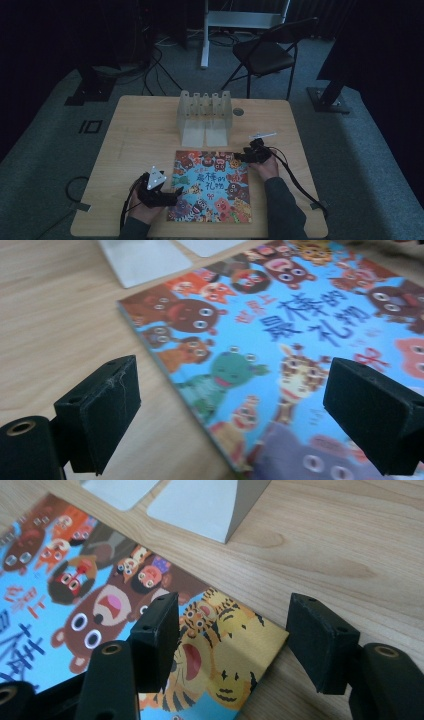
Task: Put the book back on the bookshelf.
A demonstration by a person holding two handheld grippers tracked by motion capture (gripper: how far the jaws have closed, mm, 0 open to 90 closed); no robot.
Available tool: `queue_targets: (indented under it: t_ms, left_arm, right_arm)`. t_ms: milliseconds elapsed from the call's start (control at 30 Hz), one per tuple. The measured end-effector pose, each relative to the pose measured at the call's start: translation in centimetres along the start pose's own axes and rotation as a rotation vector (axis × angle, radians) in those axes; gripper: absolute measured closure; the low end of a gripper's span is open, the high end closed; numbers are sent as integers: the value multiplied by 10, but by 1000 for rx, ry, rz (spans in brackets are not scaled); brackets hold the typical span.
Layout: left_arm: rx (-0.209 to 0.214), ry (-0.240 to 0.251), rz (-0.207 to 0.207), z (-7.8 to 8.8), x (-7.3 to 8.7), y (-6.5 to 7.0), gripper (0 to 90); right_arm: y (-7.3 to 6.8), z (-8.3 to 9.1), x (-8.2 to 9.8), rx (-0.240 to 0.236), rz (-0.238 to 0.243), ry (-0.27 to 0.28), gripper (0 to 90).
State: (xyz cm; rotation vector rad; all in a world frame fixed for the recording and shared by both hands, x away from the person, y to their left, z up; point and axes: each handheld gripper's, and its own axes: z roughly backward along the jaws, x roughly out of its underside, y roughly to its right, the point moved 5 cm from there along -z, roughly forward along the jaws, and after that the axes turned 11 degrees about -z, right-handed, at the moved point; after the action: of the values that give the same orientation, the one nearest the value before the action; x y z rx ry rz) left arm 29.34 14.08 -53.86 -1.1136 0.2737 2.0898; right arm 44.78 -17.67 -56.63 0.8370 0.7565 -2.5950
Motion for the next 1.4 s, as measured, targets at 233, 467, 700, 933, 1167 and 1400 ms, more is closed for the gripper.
queue_targets:
  t_ms: [233, 467, 700, 933, 1167, 1400]
  left_arm:
    - [71, -24, -72, 1, 1, 34, 84]
    - [151, -17, -179, -3, -2, 70, 84]
    - [237, -2, -305, -9, -12, 106, 84]
    - [238, -20, -393, -25, -14, 130, 85]
    - [169, -20, -389, -37, -22, 130, 97]
    - [193, 5, -364, -34, -25, 126, 86]
  right_arm:
    - [0, 9, -6, -70, -54, 37, 454]
    - [-4, 19, -15, -125, -80, 76, 470]
    - [-5, 23, -18, -138, -77, 81, 485]
    - [-7, 27, -21, -155, -80, 95, 493]
    - [-10, 32, -25, -164, -73, 105, 497]
    - [-13, 31, -25, -146, -44, 101, 470]
